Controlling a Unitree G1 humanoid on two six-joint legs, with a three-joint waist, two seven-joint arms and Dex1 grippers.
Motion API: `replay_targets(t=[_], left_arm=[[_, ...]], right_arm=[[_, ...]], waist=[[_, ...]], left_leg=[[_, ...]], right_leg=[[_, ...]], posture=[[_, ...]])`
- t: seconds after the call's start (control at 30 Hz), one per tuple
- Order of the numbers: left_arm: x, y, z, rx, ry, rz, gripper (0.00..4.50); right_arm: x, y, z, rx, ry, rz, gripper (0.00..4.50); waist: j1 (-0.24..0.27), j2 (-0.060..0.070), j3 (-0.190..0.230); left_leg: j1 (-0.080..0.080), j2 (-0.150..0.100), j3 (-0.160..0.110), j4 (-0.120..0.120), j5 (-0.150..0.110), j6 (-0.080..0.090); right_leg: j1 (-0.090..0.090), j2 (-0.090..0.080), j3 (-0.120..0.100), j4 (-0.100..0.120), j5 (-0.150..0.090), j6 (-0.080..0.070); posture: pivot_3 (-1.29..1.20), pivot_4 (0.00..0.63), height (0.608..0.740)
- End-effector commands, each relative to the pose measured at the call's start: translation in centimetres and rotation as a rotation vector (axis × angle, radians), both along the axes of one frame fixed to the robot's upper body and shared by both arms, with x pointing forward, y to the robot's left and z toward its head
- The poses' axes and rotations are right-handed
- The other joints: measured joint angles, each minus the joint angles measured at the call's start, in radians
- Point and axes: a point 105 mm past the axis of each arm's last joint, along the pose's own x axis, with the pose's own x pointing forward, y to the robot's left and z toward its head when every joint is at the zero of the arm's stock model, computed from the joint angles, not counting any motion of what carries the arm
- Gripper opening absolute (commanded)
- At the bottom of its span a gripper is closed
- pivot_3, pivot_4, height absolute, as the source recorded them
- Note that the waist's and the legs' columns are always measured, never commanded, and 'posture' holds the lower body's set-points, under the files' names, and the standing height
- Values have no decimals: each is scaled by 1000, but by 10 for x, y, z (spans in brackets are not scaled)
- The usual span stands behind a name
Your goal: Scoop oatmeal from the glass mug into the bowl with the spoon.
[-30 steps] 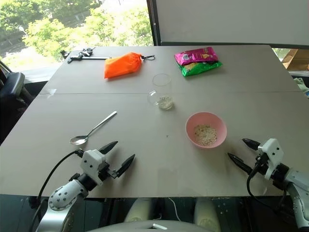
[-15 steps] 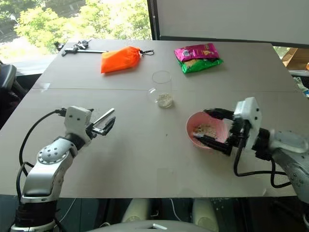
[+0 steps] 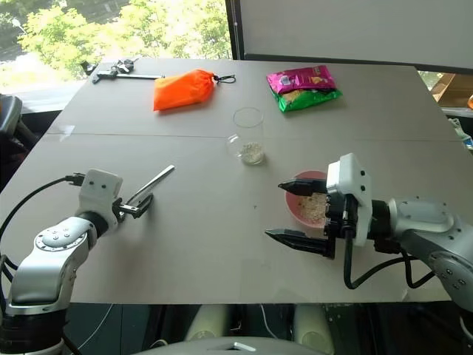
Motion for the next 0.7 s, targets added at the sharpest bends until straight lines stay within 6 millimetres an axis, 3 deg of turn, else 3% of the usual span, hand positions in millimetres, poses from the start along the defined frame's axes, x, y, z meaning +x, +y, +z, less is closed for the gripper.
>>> replay_targets(t=[0.03,0.1,0.13,0.27,0.4,0.47,0.57,0.7], left_arm=[[-19,16,-35,-69,185,50,4255],[-24,26,-45,-88,236,76,3393],[-28,30,-51,-98,270,80,3229],[-37,40,-66,-158,343,106,1858],[-45,58,-80,-197,382,180,106],[-48,61,-83,-206,391,193,42],[-50,63,-85,-217,392,204,42],[-47,58,-83,-237,342,181,42]], right_arm=[[-5,6,8,3,-58,29,4470],[-4,6,8,2,-64,24,4500],[-4,6,7,2,-67,21,4500],[-3,6,7,0,-75,9,4500],[0,5,7,-1,-88,-3,4500],[1,5,7,-1,-92,-8,4500],[2,5,6,-3,-96,-12,4500],[2,5,5,3,-98,-16,4500]], waist=[[-1,2,-1],[-1,4,-2],[-2,4,-2],[-17,16,-10],[-31,27,-18],[-34,34,-22],[-34,34,-22],[-34,36,-24]], left_leg=[[0,0,0,0,0,0],[1,0,0,0,0,0],[1,0,0,0,0,0],[2,1,1,-1,0,1],[5,2,3,-2,-1,1],[8,3,5,-4,-1,1],[19,2,8,-12,-1,1],[21,2,8,-16,0,0]], right_leg=[[0,0,0,0,0,0],[0,0,1,0,0,0],[0,0,1,0,0,0],[0,0,2,0,0,-1],[0,2,3,2,1,-2],[1,4,4,2,1,-3],[5,5,9,1,1,-3],[3,7,12,1,1,-4]], posture=[[0,150,696],[0,150,696],[0,150,696],[0,150,696],[0,150,696],[0,150,696],[0,150,696],[0,150,696]])
